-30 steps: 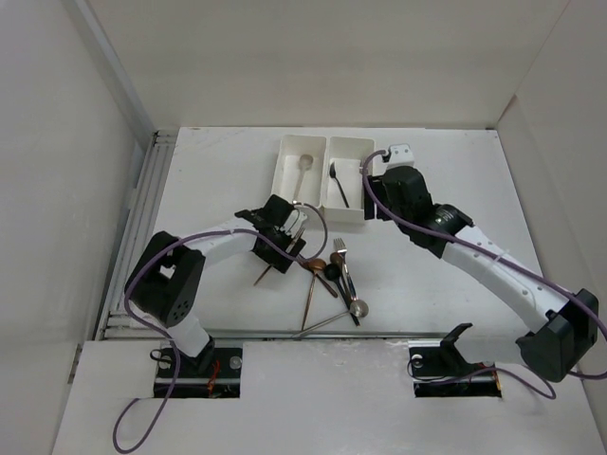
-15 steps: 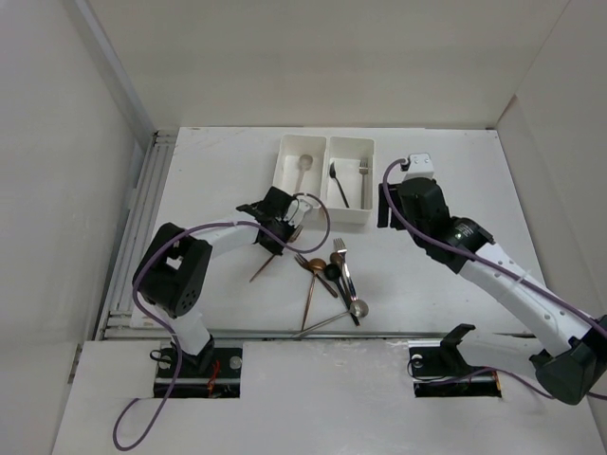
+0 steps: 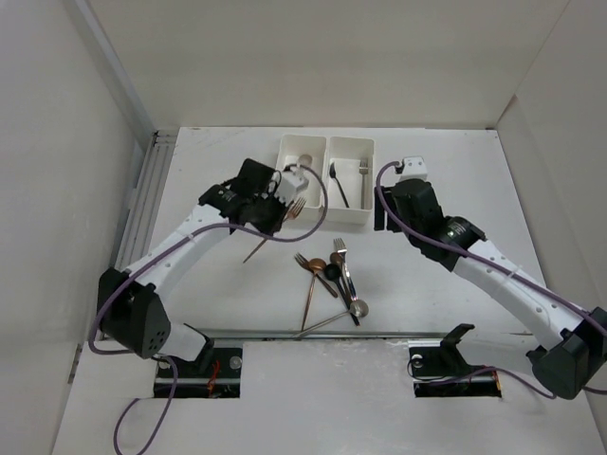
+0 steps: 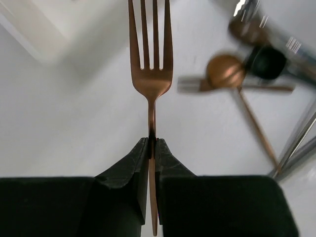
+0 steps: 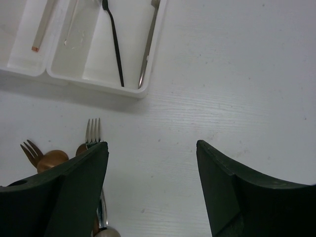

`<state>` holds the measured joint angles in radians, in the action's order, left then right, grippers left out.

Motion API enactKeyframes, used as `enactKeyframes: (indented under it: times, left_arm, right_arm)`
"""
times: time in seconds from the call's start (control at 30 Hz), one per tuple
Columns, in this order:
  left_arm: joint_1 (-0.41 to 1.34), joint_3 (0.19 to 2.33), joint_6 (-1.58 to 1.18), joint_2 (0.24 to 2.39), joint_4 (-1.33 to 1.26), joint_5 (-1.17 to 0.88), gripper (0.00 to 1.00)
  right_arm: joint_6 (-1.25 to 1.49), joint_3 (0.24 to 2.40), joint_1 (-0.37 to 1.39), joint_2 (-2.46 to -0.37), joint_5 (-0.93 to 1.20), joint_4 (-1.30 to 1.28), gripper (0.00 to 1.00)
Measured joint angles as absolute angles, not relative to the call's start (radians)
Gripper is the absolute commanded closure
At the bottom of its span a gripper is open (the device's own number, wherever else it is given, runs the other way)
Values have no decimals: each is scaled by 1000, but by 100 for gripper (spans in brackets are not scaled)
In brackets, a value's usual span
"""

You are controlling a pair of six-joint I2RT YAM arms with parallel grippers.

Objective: Sort the eating utensils into containers

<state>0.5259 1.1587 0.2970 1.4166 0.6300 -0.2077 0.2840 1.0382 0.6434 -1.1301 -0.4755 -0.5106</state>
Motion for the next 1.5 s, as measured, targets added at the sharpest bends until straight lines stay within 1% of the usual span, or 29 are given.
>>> enactKeyframes:
  times: [0.1,0.17,0.23,0.4,0.5,0.53,0.63,0.7,0.73,0.77,0.8,0.83,0.87,0.9,1.0,1.07,1.1,1.13,1.2,1.23,1.27,1.33,1.37,1.4,1.5]
  left_arm:
    - [526,1314,244,1434,516,-245,100]
    - [526,1419,200,1493,421,-264,100]
    - [526,1575,143,1612,356,-284,100]
    - [529,1978,12,2011,239,-330,100]
    - [533,2065,-44,2182,195,-339,100]
    - [537,2065,-58,2214,190,-339,97]
    - [556,2065,-101,2296,181,-339,69]
    - [568,2069,-136,2325,174,-340,48]
    - [572,2072,-152,2334,174,-340,57]
    - [577,2077,-176,2338,176,-340,63]
    - [580,2081,-191,2339,175,-341,63]
    - [581,2082,-207,2339,170,-352,61]
    - [579,2082,-226,2338,161,-360,49]
    - [574,2083,-245,2337,154,-368,44]
    - [545,2084,-297,2337,168,-375,44]
    - [512,2076,-322,2325,189,-382,41]
    - [491,2061,-330,2309,203,-385,39]
    - [468,2045,-336,2285,223,-389,39]
    - [413,2021,-328,2228,274,-392,39]
    - [377,2011,-316,2192,299,-388,40]
    - [343,1993,-300,2151,314,-379,40]
    - [283,1936,-255,2055,341,-352,40]
    - [251,1889,-227,1991,350,-331,40]
    - [226,1822,-202,1921,346,-310,40]
    - [206,1599,-141,1709,354,-268,39]
  right_arm:
    - [281,1039,643,-1163,-468,-495,21]
    - [277,1046,643,-1193,-463,-486,21]
    - [276,1063,643,-1227,-464,-485,21]
    - [277,1097,642,-1274,-474,-482,20]
    - [267,1119,641,-1288,-475,-482,20]
    - [264,1126,641,-1295,-474,-482,20]
    - [256,1131,641,-1312,-461,-485,20]
    - [254,1122,641,-1314,-444,-487,20]
    - [254,1114,641,-1312,-430,-487,20]
    - [254,1102,641,-1308,-417,-487,20]
    - [254,1088,643,-1302,-407,-487,20]
    - [254,1073,643,-1296,-398,-488,20]
    - [255,1055,645,-1288,-391,-489,20]
    - [256,1041,647,-1282,-385,-493,20]
    - [262,1009,651,-1266,-363,-518,20]
    - [262,1001,655,-1262,-341,-525,21]
    - [262,997,662,-1259,-330,-524,24]
    - [262,989,671,-1258,-318,-524,34]
    - [264,967,698,-1259,-290,-519,47]
    - [265,952,709,-1265,-273,-512,57]
    - [273,935,723,-1288,-249,-507,61]
    - [276,923,731,-1328,-219,-495,61]
    - [278,918,733,-1359,-201,-483,58]
    - [277,913,735,-1387,-184,-473,57]
    - [277,898,742,-1436,-151,-443,57]
